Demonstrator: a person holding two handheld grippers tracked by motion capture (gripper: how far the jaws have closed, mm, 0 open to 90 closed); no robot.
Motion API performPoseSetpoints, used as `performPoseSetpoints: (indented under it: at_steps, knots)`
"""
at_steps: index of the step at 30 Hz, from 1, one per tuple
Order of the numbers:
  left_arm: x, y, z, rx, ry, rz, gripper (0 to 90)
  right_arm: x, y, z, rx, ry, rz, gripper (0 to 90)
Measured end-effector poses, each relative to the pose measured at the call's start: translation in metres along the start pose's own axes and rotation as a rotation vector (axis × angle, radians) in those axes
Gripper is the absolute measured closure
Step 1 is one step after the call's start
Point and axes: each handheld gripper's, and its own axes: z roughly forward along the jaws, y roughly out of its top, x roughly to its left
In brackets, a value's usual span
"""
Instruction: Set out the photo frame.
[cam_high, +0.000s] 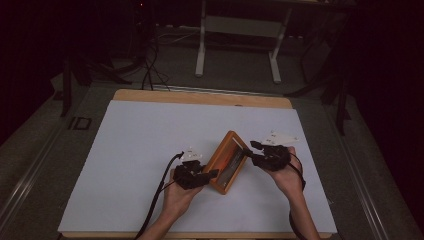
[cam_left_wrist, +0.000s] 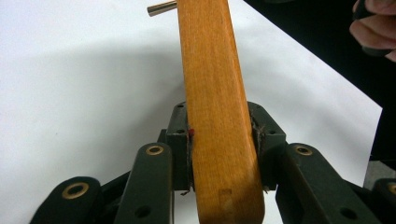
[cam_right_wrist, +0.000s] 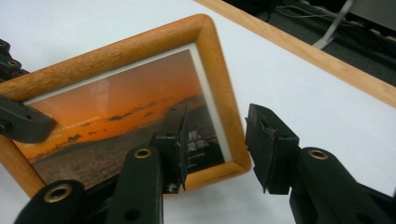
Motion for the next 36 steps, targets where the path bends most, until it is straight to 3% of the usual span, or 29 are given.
performPoseSetpoints:
  at_steps: [10,19,27,34,35,36]
  knots:
    - [-0.021,0.004,0.005,-0.022,0.024,0.088,68.1,-0.014,-0.011,-0.027,-0.015,-0.043,0.014,58.2]
    - [-0.034,0.01,0.013,-0.012,0.011,0.123,68.9,-0.019,-0.011,-0.037,-0.054,-0.045,0.044,58.0]
    - [-0.042,0.011,0.017,0.0,0.011,0.166,69.2,-0.013,-0.006,-0.037,-0.082,-0.043,0.039,58.2]
    - [-0.045,0.011,0.017,0.004,0.009,0.184,68.3,-0.012,-0.008,-0.023,-0.059,-0.024,0.051,58.5]
    - [-0.045,0.01,0.017,0.002,0.002,0.183,68.3,-0.012,-0.008,-0.023,-0.059,-0.024,0.051,58.5]
    - [-0.044,0.009,0.018,0.009,-0.042,0.18,66.0,-0.012,-0.007,-0.021,-0.06,-0.015,0.058,58.4]
